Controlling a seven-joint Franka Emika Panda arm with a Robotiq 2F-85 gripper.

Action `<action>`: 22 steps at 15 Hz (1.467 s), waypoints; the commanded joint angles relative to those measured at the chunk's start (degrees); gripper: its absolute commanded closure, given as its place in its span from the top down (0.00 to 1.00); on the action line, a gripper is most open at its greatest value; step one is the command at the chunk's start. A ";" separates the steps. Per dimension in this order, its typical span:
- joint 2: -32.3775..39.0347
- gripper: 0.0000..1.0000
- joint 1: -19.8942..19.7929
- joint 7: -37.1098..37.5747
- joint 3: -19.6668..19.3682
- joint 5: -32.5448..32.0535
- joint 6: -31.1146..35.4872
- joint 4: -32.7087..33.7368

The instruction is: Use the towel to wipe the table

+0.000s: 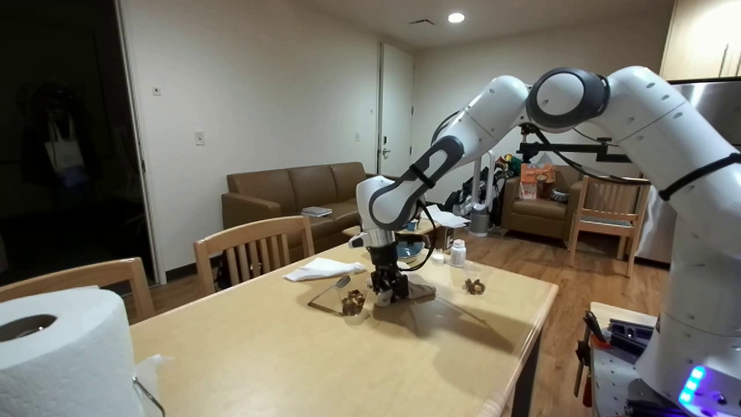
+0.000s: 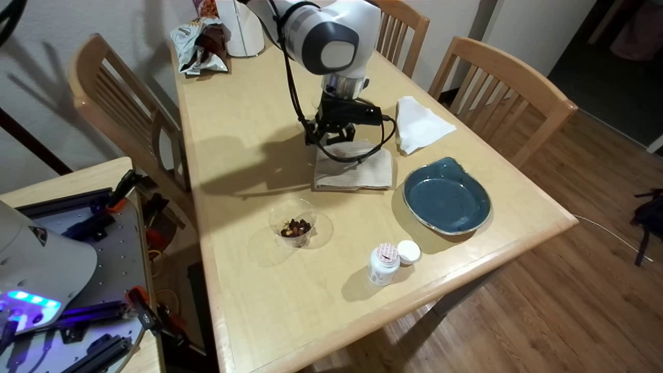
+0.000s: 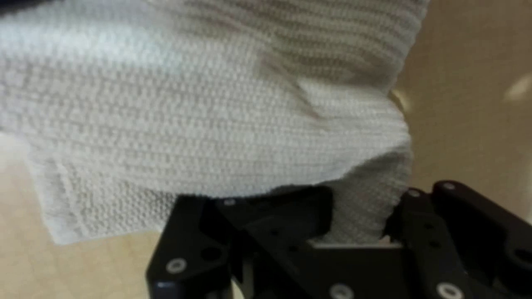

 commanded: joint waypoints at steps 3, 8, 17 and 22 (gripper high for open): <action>-8.42 0.00 0.79 3.65 1.45 1.20 -1.45 -7.58; -10.24 0.00 0.95 3.13 1.42 0.40 0.58 -9.81; -15.86 0.00 2.15 7.59 2.22 0.44 5.93 -15.16; -27.89 0.00 5.87 15.64 2.66 -0.87 6.79 -23.61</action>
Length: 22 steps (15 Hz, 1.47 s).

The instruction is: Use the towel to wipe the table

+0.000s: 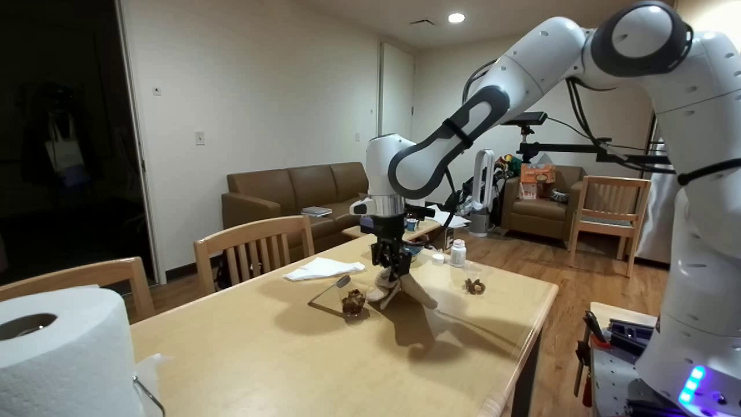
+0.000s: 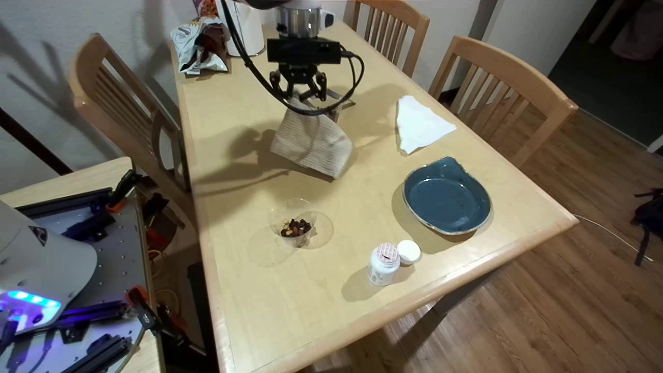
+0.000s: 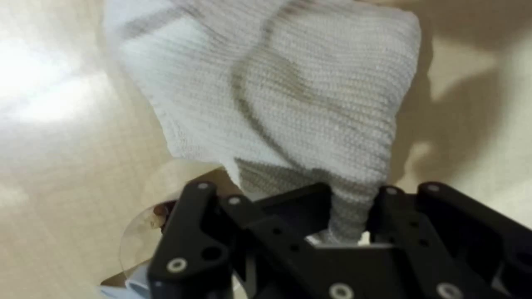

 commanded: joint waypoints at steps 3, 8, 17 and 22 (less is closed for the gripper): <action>-11.47 0.00 1.09 0.66 1.85 2.82 -0.54 -9.21; -14.41 0.00 0.94 -10.92 3.77 14.10 -5.44 -10.95; 5.38 0.00 1.99 -15.37 3.65 13.32 -7.81 0.10; 10.10 0.37 0.81 -15.75 4.30 14.32 -7.62 2.22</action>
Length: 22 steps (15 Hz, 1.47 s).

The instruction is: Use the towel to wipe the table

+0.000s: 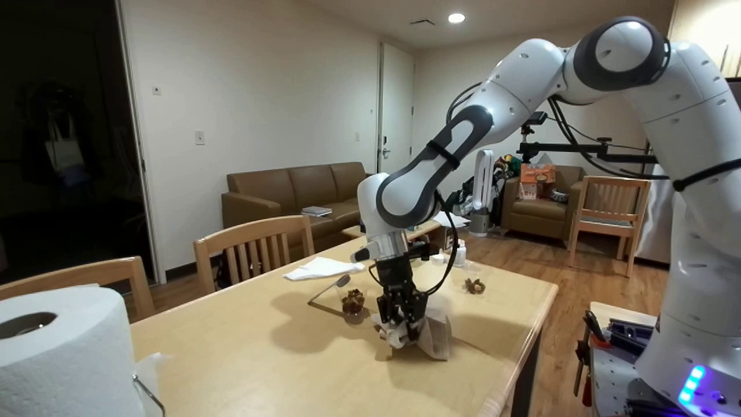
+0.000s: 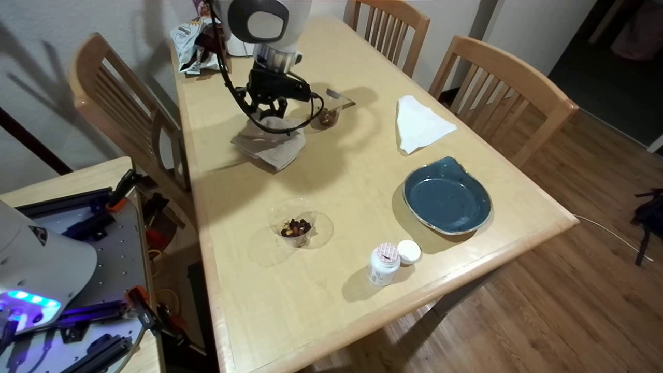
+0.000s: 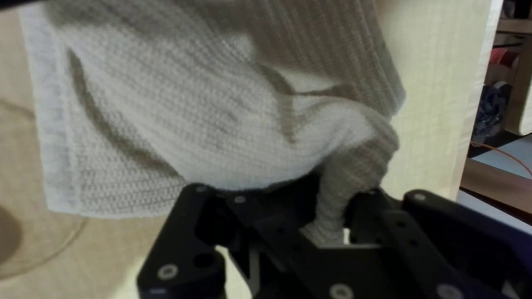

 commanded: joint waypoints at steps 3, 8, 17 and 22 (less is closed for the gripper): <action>1.87 0.56 -2.21 -1.68 1.19 0.67 0.00 1.46; 1.07 0.88 -2.99 -2.04 1.68 1.47 0.15 0.71; 0.98 1.00 -2.62 0.03 1.29 0.76 -0.09 1.20; 0.59 1.00 -2.65 0.02 1.27 0.78 -0.09 1.11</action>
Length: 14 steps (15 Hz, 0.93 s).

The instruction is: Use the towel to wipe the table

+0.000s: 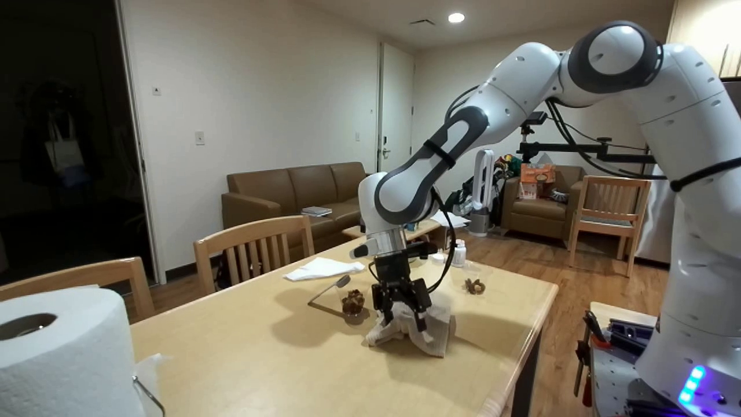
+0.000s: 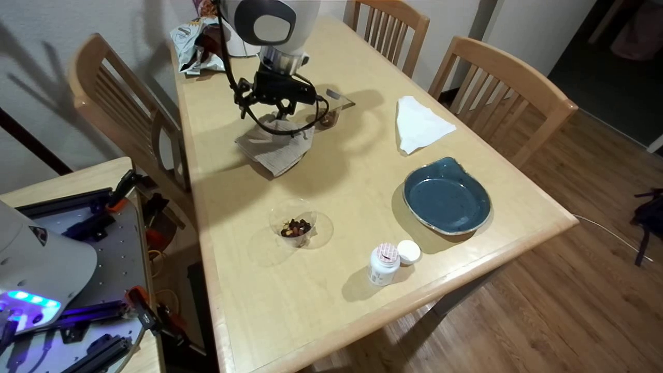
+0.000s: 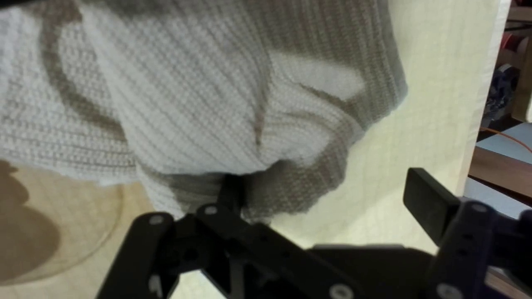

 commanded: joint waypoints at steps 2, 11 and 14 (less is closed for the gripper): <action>0.07 1.00 -0.20 0.14 0.23 -0.15 -0.07 0.11; 4.27 1.00 6.87 18.40 -3.96 -12.82 -3.14 17.73; 7.97 1.00 6.42 22.68 -2.57 -9.82 -2.78 21.89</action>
